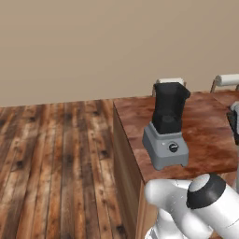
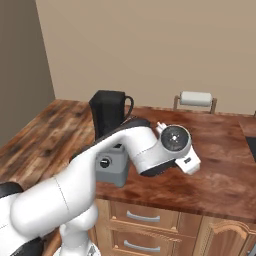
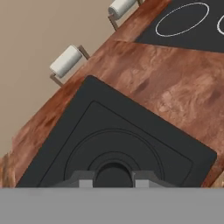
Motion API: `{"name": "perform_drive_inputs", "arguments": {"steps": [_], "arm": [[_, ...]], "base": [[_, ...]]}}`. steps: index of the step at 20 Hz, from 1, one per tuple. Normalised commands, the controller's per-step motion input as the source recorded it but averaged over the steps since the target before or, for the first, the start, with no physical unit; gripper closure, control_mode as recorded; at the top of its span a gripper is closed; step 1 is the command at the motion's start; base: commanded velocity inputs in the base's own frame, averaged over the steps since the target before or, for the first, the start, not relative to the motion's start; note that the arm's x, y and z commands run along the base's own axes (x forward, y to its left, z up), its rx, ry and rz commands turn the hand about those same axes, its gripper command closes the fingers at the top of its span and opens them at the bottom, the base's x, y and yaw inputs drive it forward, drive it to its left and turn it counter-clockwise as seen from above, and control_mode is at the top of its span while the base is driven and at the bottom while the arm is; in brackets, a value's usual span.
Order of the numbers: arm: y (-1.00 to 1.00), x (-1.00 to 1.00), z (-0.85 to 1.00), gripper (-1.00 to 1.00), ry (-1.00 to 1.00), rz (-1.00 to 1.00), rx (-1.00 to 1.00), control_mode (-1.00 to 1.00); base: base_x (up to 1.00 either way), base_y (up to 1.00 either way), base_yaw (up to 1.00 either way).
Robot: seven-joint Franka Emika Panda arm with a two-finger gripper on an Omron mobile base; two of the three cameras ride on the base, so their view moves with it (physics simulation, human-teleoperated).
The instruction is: Close the lid blender by securely placing the lid on top.
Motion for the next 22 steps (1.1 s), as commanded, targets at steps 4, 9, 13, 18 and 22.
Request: {"name": "perform_drive_inputs", "arguments": {"steps": [4,9,13,18,22], "arm": [[0.45,-0.06,0.98,1.0,0.0,0.0,-0.07,-1.0],[0.5,-0.24,0.22,1.0,-0.05,0.01,-0.03,-1.0],[0.32,-0.41,0.41,1.0,-0.21,0.01,0.0,-1.0],[0.41,-0.37,1.0,1.0,-0.08,0.02,0.0,-1.0],[0.49,-0.35,0.99,1.0,-0.01,0.01,0.0,-1.0]], "base": [[0.0,0.0,0.0],[0.0,0.0,0.0],[0.0,0.0,0.0],[0.0,0.0,0.0],[0.0,0.0,0.0]]}}
